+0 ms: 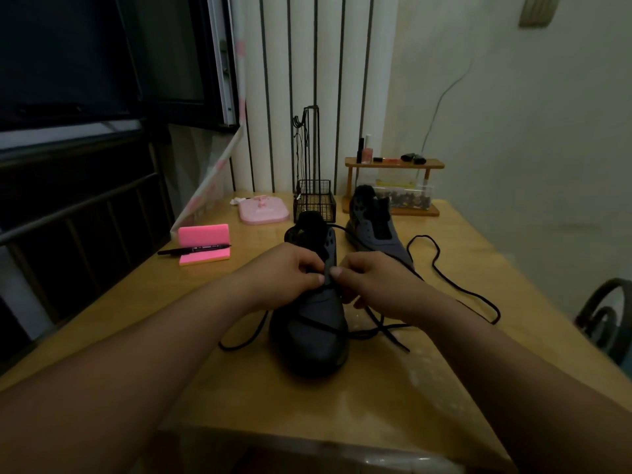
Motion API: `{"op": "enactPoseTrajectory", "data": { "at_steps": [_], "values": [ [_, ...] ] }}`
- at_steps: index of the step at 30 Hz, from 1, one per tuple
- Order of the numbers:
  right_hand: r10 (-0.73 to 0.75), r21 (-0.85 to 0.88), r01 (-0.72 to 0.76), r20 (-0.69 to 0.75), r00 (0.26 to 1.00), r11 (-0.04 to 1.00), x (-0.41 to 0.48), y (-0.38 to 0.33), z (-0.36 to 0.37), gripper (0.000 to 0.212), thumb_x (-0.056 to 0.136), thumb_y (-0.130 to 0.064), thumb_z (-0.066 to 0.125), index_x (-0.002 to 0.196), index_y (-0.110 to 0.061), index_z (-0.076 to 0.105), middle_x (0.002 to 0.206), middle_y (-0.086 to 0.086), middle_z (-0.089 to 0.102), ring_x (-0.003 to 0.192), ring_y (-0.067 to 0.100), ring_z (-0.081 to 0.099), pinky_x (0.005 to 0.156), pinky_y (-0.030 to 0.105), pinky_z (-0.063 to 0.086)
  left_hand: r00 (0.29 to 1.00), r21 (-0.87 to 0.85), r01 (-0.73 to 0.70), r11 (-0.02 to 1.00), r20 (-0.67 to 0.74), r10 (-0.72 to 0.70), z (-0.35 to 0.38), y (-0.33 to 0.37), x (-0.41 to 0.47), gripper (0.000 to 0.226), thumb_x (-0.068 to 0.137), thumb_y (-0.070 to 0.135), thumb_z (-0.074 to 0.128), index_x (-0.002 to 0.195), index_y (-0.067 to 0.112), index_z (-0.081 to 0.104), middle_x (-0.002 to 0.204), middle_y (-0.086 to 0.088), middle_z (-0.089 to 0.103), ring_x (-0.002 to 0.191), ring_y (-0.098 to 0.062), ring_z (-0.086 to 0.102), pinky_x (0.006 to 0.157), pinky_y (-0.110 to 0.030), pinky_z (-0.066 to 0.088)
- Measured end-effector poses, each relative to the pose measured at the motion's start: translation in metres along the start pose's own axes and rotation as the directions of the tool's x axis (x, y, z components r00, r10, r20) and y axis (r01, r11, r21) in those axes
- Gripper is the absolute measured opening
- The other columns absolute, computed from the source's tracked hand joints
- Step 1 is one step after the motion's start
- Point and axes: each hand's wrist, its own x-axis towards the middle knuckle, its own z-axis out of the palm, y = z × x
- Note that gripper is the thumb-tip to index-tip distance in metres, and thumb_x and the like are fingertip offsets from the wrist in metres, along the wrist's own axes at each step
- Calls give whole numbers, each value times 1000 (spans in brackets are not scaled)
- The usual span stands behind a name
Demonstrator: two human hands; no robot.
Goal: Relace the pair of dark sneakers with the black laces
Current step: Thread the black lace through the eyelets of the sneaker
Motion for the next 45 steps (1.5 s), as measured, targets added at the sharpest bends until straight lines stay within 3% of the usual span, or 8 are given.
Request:
{"op": "enactPoseTrajectory", "data": {
  "at_steps": [5,18,21,24,27,33,39,45],
  "values": [
    [68,271,-68,11,998,960,-7,10,0,23,108,-27,55,98,-11,68,97,8,77,91,23,75,83,41,60,1000,-18,14,1000,-4,-14,2,-2,3,12,101,23,68,94,33,71,89,7,70,85,-10,64,71,-26,47],
    [143,43,-147,92,985,988,-4,-18,11,31,93,-40,71,110,-18,55,110,8,67,102,27,69,86,48,62,997,-32,75,997,32,-74,-9,3,4,11,105,24,61,98,26,69,97,-3,70,88,-18,65,77,-34,54],
    [142,40,-144,61,988,989,-5,-20,14,28,92,-37,71,103,-19,53,104,5,65,93,22,66,84,43,60,985,-241,119,963,-93,-145,-28,6,5,14,108,17,53,101,19,65,100,-9,72,80,-19,69,70,-33,54],
    [140,39,-141,39,989,989,-9,-18,17,30,91,-39,73,94,-18,51,103,13,65,96,28,66,89,49,59,898,-696,62,716,-274,-345,-48,5,7,18,108,5,47,103,11,63,103,-12,74,89,-24,76,81,-38,61],
    [147,85,-150,47,988,985,-17,-13,13,31,94,-43,73,91,-16,58,108,19,68,103,33,67,94,52,56,911,-930,-21,367,-169,-376,-46,4,7,19,107,6,39,114,8,57,86,-13,69,71,-22,72,76,-42,64],
    [199,705,-196,80,977,681,-24,-12,-17,10,106,-19,57,102,-10,60,82,6,65,79,20,71,70,32,59,983,-192,-1,981,-181,-35,-19,6,3,7,102,18,57,107,15,61,95,-4,64,79,-19,61,68,-32,50],
    [175,646,-104,-47,983,756,-7,-30,-4,19,106,-8,49,123,-12,59,74,5,58,58,17,60,53,32,53,991,418,-129,899,94,99,-23,13,12,11,95,27,69,90,29,60,96,2,62,87,-17,61,74,-34,51],
    [98,45,-97,-17,995,994,3,-37,13,6,101,-23,60,105,-18,60,76,0,54,55,13,46,40,24,38,976,559,-186,808,203,84,-31,18,21,18,99,29,64,83,32,57,97,-2,62,84,-20,60,76,-37,52]
  ]
}}
